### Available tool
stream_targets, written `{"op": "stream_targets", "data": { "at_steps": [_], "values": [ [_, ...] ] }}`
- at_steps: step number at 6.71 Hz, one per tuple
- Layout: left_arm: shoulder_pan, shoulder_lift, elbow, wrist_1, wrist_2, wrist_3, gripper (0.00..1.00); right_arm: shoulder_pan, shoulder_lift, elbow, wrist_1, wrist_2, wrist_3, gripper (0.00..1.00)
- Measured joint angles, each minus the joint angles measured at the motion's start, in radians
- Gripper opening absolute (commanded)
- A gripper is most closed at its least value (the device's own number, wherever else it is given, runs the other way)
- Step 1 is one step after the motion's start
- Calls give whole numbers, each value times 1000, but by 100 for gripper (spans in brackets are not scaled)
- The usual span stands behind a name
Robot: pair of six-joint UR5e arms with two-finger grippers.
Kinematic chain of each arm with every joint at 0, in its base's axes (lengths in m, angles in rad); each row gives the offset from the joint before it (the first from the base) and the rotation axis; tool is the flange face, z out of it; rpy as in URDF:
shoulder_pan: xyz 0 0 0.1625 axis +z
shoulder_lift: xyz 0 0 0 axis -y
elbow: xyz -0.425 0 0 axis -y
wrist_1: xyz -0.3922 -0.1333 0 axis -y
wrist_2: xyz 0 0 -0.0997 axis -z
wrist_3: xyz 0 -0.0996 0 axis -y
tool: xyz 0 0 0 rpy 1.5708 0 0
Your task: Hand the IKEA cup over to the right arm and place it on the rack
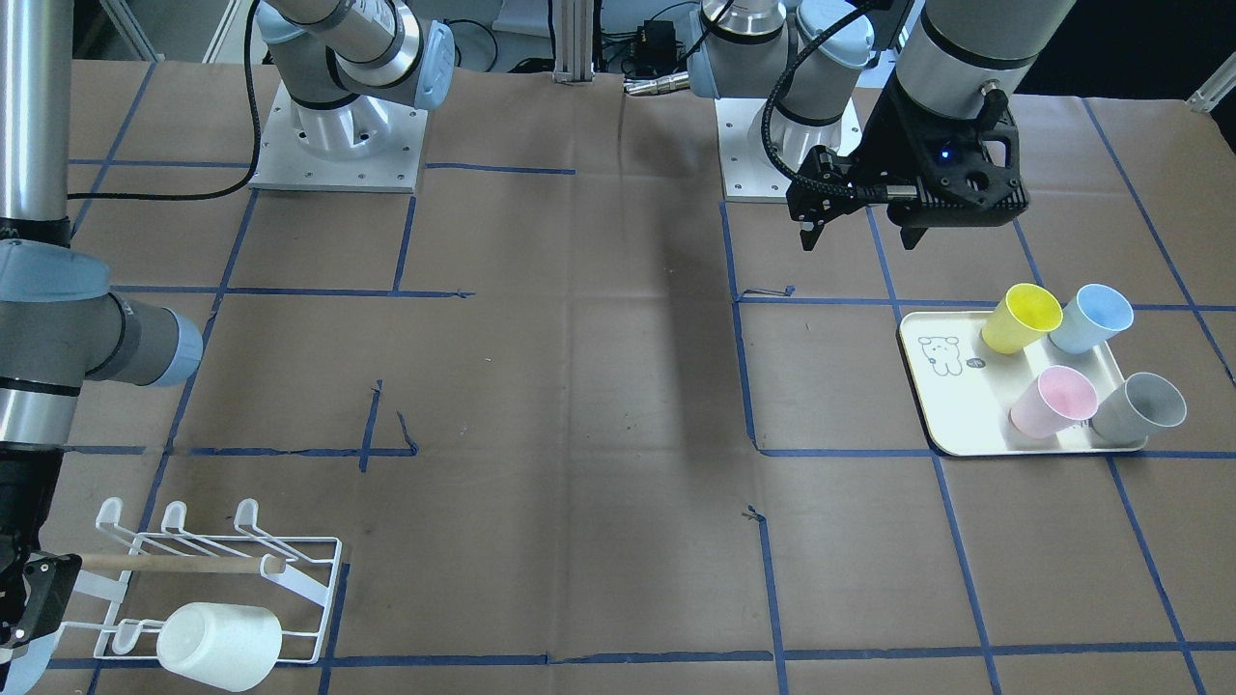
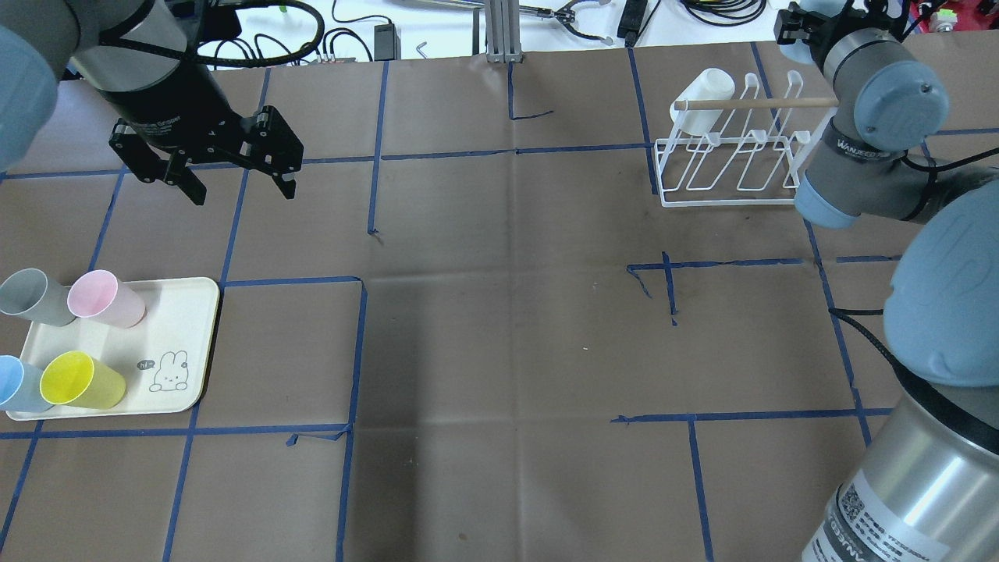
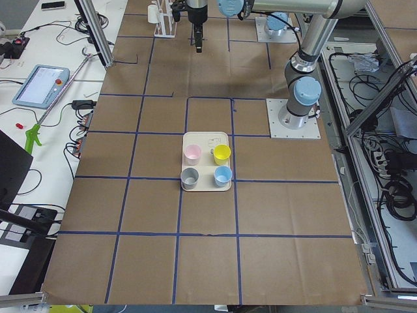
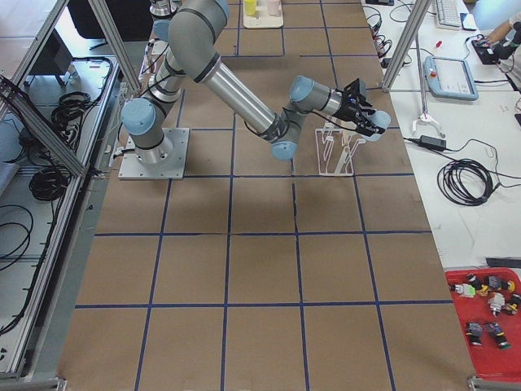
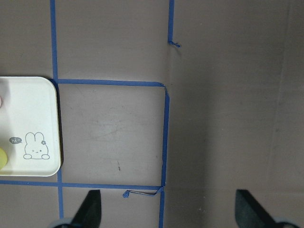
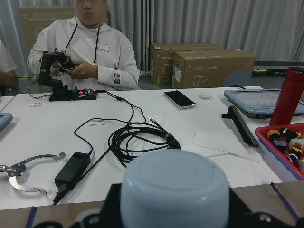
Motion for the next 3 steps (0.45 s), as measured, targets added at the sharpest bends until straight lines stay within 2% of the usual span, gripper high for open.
{"op": "stream_targets", "data": {
  "at_steps": [2,3],
  "values": [
    [1,1,-5,4,-4,-1,99,-4,3,34,-17,-1,0,10],
    [1,2,-20,23,-5,-1,99,-5,3,60,-33,-3,0,55]
  ]
}}
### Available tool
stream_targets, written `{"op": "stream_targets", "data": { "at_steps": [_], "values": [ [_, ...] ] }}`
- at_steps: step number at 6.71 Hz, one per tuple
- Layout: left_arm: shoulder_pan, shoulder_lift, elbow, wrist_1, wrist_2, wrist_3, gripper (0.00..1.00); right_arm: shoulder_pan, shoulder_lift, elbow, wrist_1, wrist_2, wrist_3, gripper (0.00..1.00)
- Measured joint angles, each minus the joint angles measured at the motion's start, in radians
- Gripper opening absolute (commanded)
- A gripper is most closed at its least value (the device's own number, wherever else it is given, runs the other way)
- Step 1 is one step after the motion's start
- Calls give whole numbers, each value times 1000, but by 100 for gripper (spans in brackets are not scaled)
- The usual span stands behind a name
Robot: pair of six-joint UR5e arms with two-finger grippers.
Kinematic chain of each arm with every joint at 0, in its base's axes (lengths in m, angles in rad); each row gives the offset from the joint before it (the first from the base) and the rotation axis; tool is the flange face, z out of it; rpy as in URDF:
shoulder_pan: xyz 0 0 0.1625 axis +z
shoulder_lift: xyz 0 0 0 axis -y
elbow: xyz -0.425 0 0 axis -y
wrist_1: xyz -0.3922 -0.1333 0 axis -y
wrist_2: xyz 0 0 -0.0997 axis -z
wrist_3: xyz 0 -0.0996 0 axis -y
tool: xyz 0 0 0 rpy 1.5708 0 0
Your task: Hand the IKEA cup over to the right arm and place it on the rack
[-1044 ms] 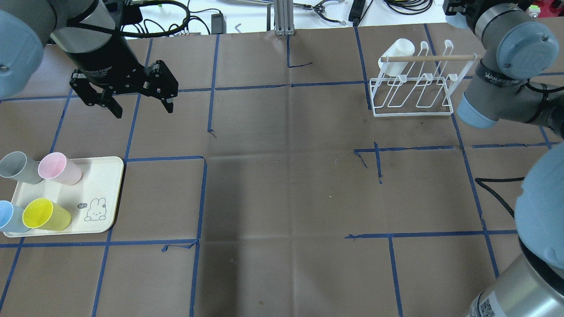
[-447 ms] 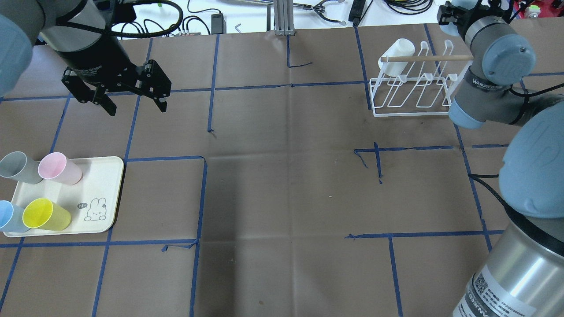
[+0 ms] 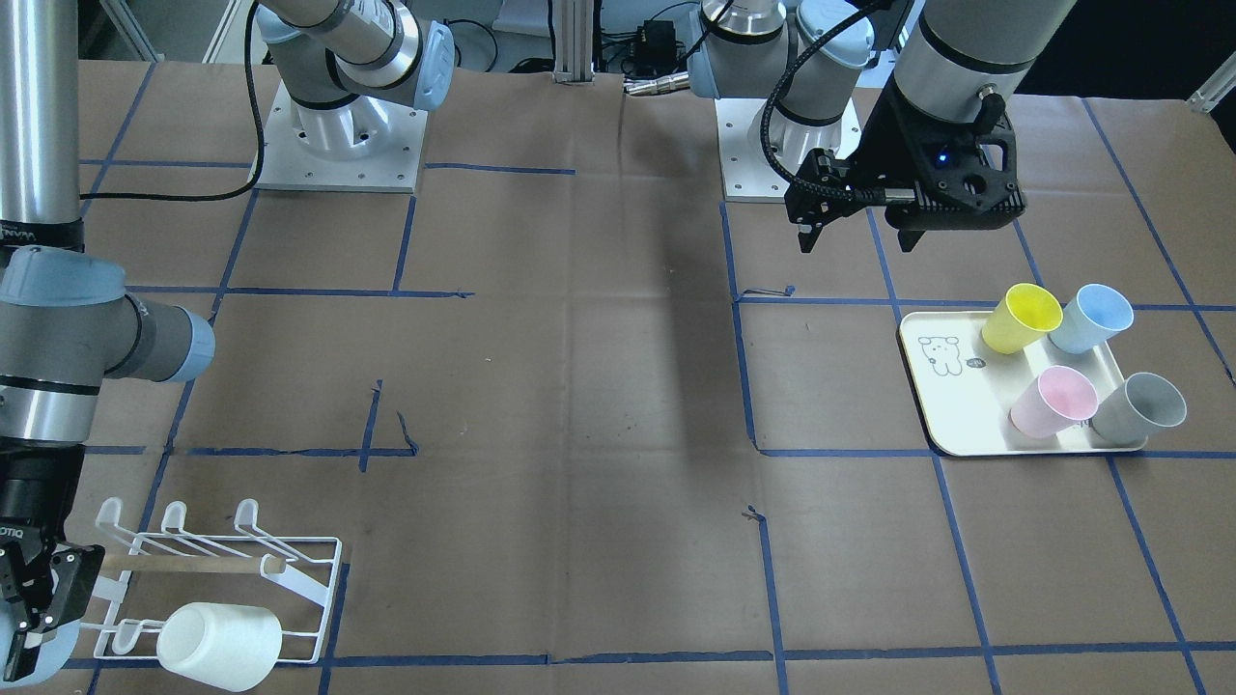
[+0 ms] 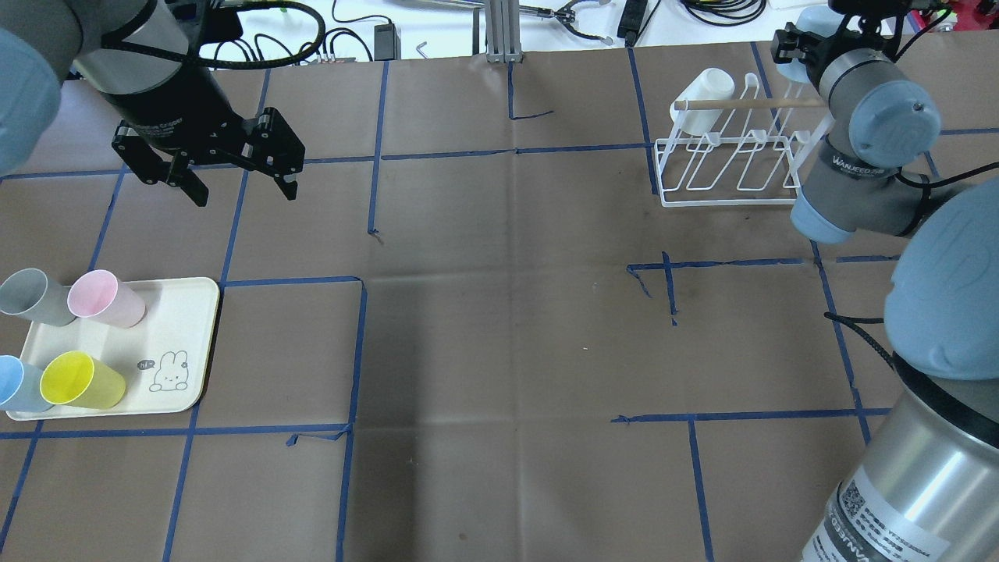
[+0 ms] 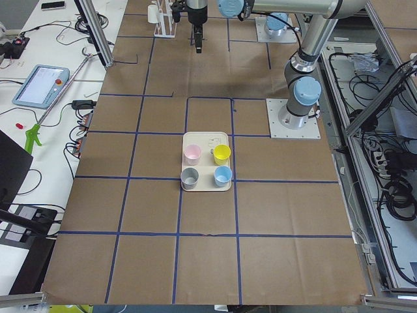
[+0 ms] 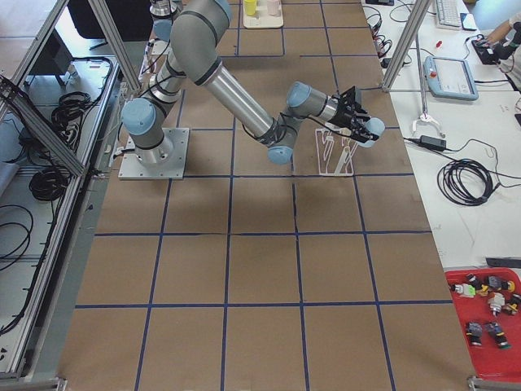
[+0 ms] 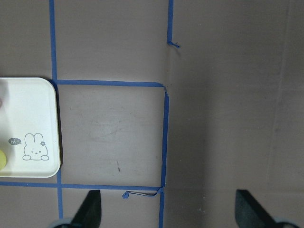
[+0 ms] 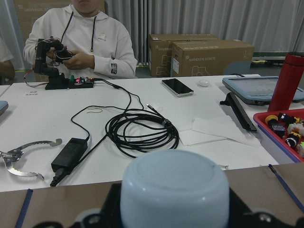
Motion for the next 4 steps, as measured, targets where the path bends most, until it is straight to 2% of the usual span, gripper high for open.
{"op": "stream_targets", "data": {
  "at_steps": [1,4],
  "values": [
    [0,3,-18,31,-1,0,99,0,0,20,-18,-2,0,100],
    [-1,11,-39,70,0,1,99,0,-6,32,1,-8,6,100]
  ]
}}
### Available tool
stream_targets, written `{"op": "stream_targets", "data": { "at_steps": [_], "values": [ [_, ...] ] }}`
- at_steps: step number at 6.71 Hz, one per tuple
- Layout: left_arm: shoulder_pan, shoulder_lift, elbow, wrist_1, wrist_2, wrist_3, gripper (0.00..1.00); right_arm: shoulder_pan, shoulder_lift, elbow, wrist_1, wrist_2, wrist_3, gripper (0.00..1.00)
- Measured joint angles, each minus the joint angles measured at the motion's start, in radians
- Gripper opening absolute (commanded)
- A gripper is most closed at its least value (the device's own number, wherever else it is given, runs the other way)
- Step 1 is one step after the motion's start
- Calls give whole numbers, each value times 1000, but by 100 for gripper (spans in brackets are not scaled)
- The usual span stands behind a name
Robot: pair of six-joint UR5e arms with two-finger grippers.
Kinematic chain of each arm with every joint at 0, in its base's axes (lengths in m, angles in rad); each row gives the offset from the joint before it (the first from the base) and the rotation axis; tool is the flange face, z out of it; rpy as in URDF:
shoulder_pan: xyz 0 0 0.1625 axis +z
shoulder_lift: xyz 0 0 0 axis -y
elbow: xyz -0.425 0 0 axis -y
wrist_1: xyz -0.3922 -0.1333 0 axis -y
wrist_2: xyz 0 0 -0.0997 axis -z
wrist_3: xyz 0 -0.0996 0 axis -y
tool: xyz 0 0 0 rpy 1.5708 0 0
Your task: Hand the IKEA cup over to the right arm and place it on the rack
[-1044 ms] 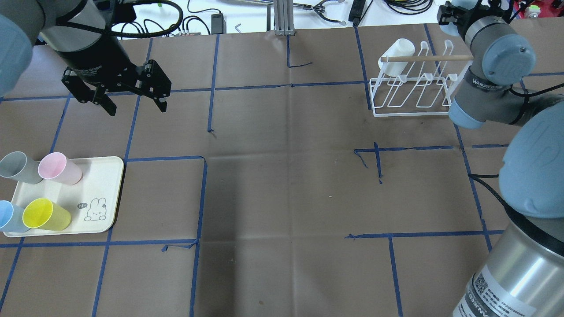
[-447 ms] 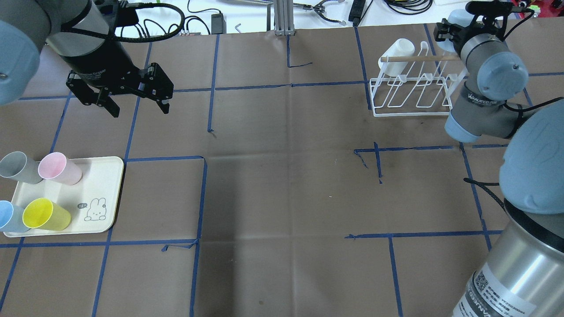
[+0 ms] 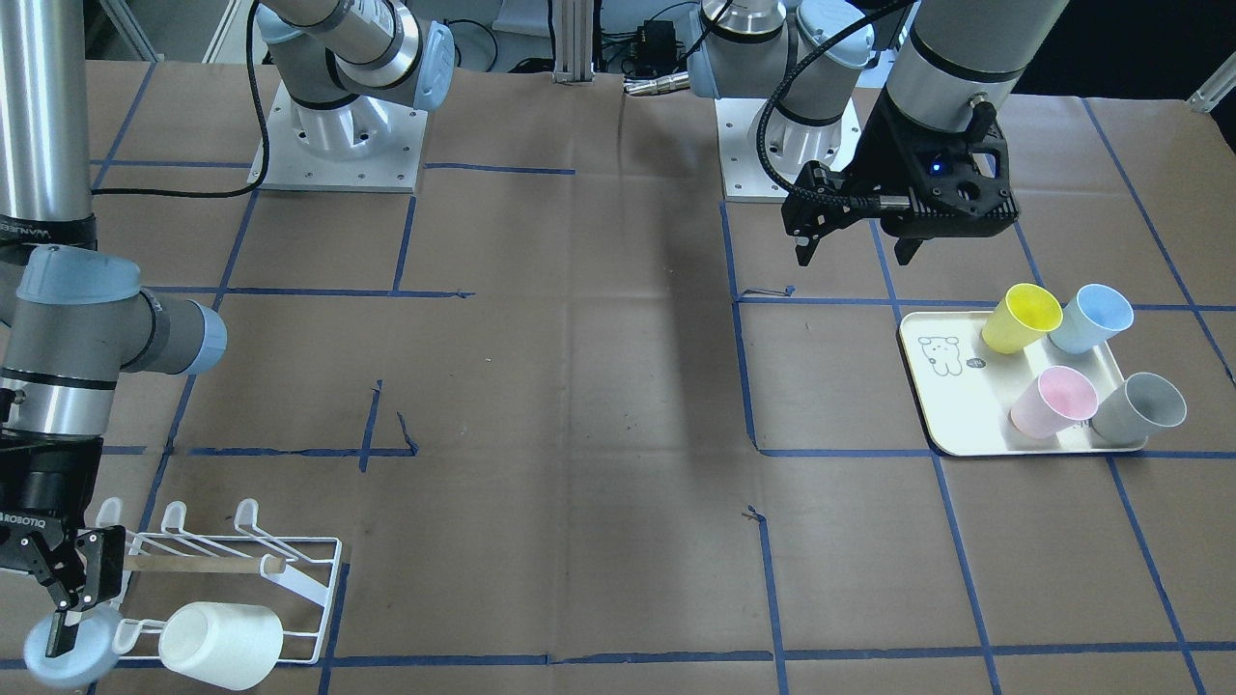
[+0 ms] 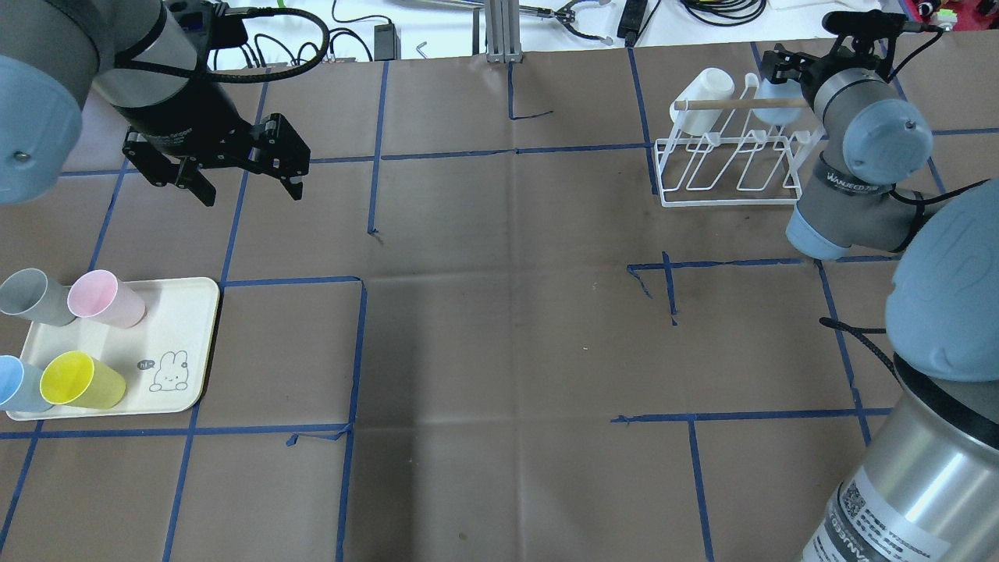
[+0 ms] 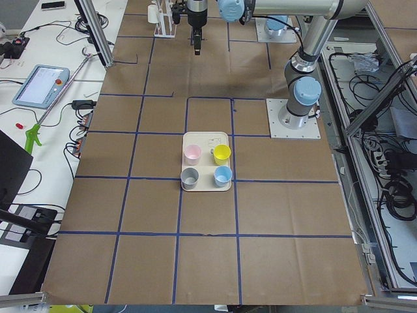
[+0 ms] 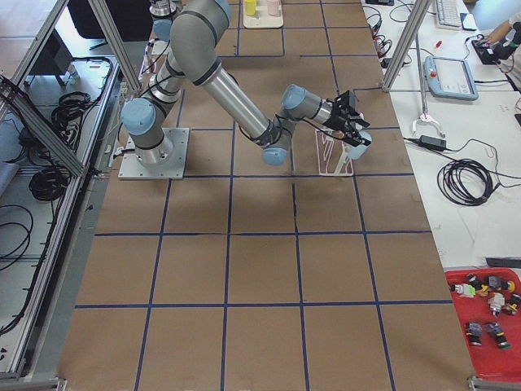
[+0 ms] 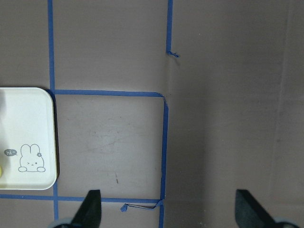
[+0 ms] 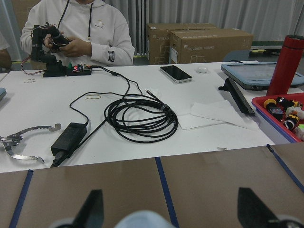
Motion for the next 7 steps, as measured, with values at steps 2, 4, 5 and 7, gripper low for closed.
{"op": "stream_targets", "data": {
  "at_steps": [2,4,5,7],
  "values": [
    [-1,1,-1,1,1,-1,99,3,-25,-8,29,3,7,100],
    [-1,1,-1,2,3,0,99,7,-137,-17,204,2,7,100],
    [-2,1,-1,2,3,0,99,18,-221,-26,361,2,7,100],
    [-2,1,-1,2,4,0,99,74,-356,-56,763,4,7,100]
  ]
}}
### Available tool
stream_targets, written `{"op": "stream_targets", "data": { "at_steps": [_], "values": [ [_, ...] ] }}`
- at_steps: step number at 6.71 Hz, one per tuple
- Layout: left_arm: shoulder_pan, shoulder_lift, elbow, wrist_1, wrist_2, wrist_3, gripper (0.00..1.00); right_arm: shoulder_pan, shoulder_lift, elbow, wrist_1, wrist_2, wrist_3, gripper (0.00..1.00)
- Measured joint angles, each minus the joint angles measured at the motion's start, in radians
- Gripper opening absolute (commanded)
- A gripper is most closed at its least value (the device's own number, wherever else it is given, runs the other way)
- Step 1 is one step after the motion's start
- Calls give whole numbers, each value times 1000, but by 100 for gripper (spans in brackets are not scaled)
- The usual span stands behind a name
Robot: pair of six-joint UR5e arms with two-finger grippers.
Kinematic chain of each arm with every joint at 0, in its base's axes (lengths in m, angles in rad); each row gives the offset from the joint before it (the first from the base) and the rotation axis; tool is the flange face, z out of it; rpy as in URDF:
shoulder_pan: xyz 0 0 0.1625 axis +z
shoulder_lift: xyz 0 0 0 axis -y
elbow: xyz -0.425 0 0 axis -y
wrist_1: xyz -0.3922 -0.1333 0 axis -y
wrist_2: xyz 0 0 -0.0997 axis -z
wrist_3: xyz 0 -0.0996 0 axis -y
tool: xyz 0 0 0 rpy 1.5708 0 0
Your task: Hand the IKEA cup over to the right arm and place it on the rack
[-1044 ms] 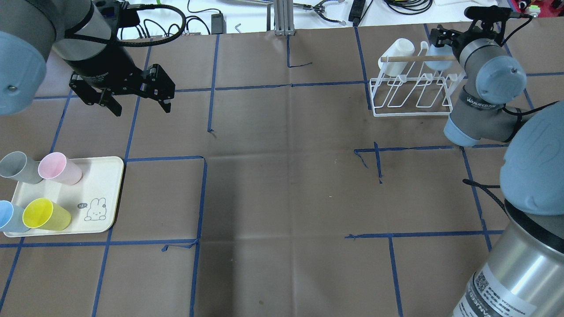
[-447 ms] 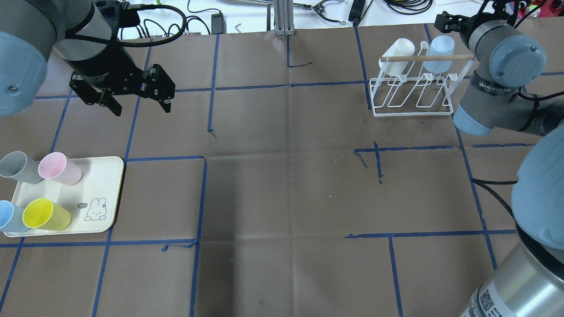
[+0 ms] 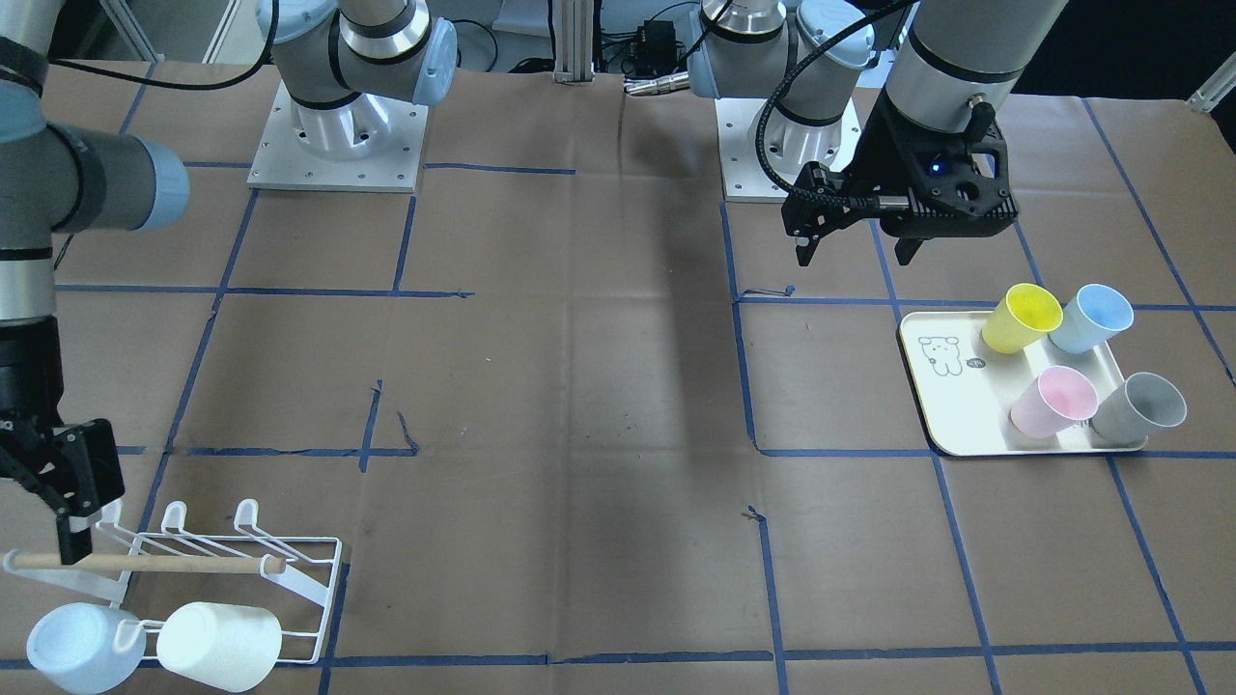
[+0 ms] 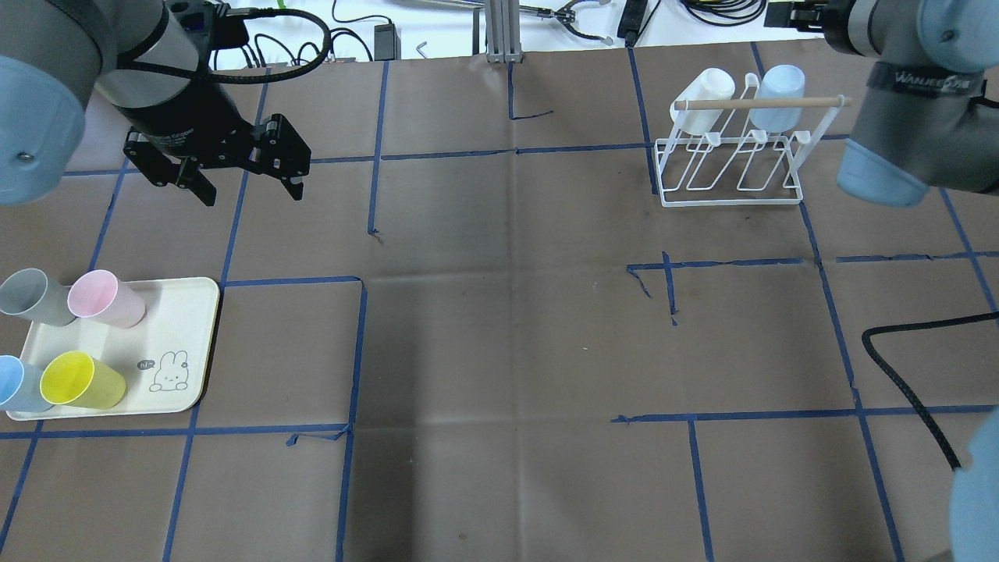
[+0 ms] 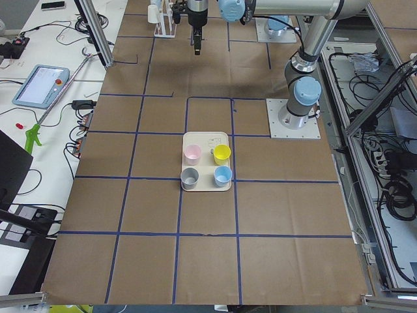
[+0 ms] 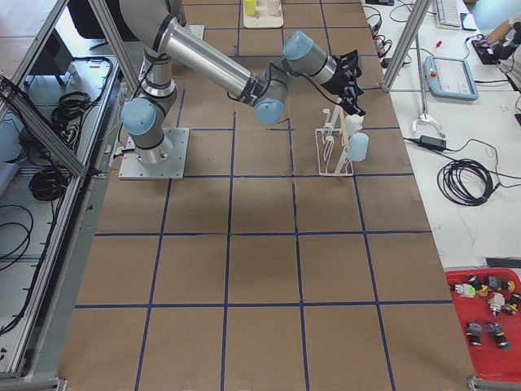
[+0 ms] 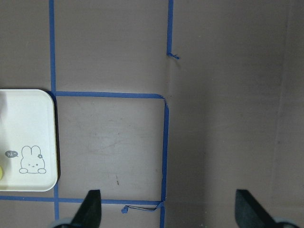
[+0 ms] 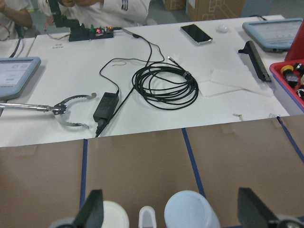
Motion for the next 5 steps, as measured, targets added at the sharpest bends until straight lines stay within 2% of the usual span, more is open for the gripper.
{"op": "stream_targets", "data": {
  "at_steps": [3,5],
  "values": [
    [0,1,0,0,0,1,99,131,-147,-40,514,-18,14,100],
    [0,1,0,0,0,0,99,164,-233,-42,832,-92,38,100]
  ]
}}
